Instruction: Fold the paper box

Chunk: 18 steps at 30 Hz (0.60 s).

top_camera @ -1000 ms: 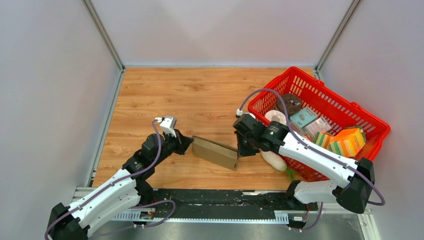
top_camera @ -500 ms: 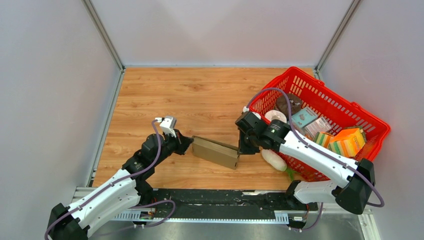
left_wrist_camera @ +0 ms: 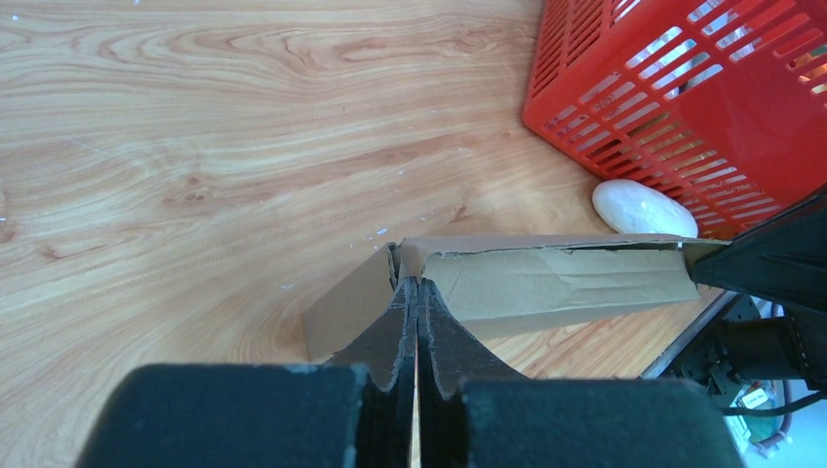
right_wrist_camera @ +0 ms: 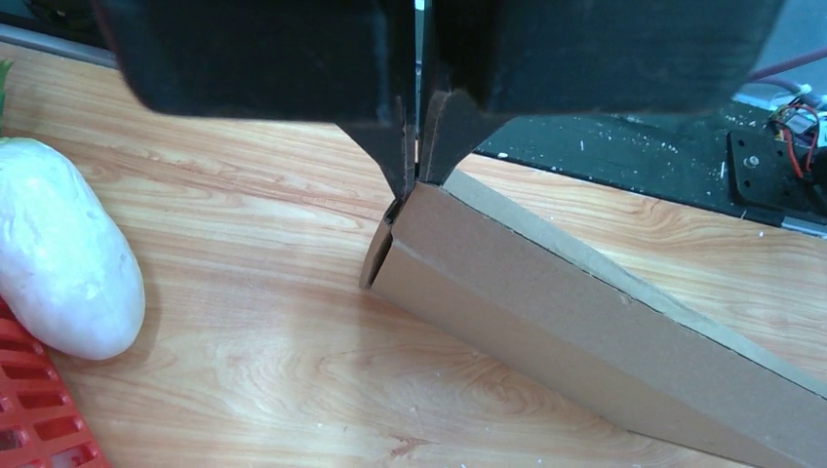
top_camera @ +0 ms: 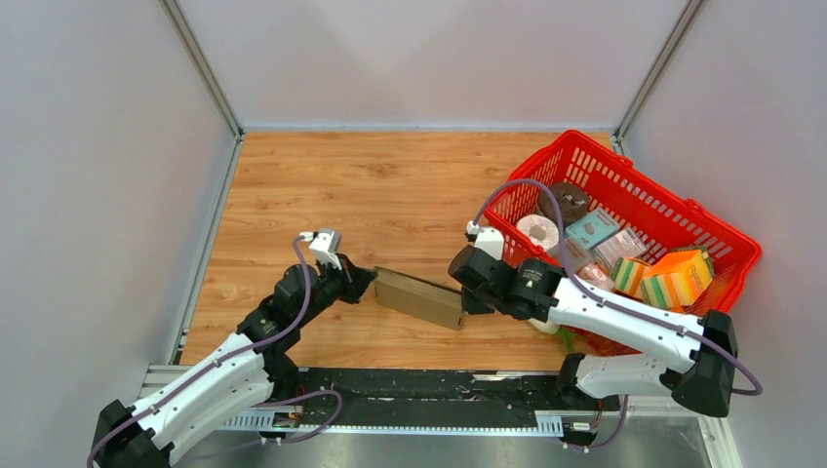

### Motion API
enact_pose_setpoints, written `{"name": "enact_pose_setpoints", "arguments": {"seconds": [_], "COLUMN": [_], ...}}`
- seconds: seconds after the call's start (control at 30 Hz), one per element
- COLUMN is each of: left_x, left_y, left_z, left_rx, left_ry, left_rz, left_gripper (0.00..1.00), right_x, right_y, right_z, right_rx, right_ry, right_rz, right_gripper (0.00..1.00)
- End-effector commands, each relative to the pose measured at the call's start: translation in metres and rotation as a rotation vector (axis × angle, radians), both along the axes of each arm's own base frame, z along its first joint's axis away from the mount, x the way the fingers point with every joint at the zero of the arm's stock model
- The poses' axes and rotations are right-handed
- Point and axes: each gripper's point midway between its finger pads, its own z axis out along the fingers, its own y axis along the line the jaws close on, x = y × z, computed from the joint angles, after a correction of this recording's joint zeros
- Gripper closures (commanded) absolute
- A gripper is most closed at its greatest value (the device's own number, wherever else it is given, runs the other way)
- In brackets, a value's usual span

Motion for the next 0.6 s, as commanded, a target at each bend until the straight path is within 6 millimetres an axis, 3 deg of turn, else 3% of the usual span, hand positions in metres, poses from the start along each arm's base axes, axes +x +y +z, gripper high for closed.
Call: {"name": "enact_pose_setpoints", "arguments": {"seconds": [0.0, 0.17, 0.37, 0.4, 0.57], "left_x": [-0.01, -0.011, -0.008, -0.008, -0.008], "left_y": [0.003, 0.003, 0.006, 0.007, 0.007], "left_z": [-0.024, -0.027, -0.025, -0.025, -0.026], "left_rx": [0.038, 0.047, 0.062, 0.064, 0.068], "left_ry": [0.07, 0.075, 0.066, 0.067, 0.067], "left_rz": [-0.01, -0.015, 0.005, 0.005, 0.007], "left_gripper": [1.0, 1.0, 1.0, 1.0, 1.0], "right_x": [-0.003, -0.004, -0.011, -0.012, -0.014], "right_y": [0.004, 0.009, 0.011, 0.012, 0.026], "right_z": [-0.017, -0.006, 0.035, 0.04, 0.053], "right_rx": [-0.005, 0.021, 0.089, 0.087, 0.061], "right_ry": [-0.023, -0.097, -0.218, -0.247, -0.345], "right_rz": [0.003, 0.159, 0.367, 0.429, 0.587], "right_gripper": [0.97, 0.82, 0.48, 0.36, 0.32]}}
